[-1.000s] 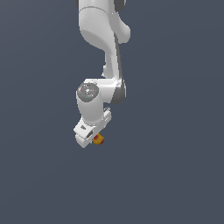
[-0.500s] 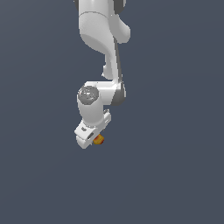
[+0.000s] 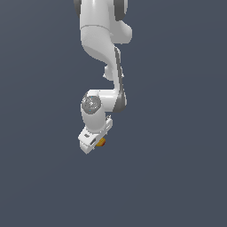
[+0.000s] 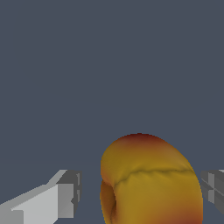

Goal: Pick up the object and move it to a goal position.

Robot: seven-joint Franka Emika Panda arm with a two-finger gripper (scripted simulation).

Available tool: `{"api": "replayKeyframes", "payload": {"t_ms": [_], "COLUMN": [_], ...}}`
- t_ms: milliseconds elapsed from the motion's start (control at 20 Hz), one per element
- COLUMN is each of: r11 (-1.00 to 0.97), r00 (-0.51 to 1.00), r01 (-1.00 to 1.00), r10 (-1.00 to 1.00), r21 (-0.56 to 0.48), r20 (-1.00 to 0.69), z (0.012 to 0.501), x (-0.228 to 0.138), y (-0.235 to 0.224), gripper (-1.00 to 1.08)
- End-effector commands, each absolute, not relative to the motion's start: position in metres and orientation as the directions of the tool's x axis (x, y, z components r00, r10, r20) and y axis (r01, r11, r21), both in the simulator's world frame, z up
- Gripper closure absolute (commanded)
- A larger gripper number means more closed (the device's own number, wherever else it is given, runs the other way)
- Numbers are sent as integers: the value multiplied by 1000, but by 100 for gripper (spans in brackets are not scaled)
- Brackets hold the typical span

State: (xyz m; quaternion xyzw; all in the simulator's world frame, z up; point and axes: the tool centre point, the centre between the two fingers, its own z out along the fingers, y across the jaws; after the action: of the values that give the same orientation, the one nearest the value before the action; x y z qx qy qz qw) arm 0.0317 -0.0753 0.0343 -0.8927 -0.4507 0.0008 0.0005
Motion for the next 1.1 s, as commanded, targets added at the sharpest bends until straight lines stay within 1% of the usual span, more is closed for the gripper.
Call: {"api": "replayKeyframes", "payload": {"t_ms": [0,650,1050], "r11": [-594,-594,-594], "r00": [594,594,594], "r01": [805,804,805], "r10": [805,804,805], "r21": [0,0,1], "r20": [0,0,-1], "z": [34,37,67], "x": [33,32,30], "y": [-75,-75,-61], "gripper": [108,108,108]}}
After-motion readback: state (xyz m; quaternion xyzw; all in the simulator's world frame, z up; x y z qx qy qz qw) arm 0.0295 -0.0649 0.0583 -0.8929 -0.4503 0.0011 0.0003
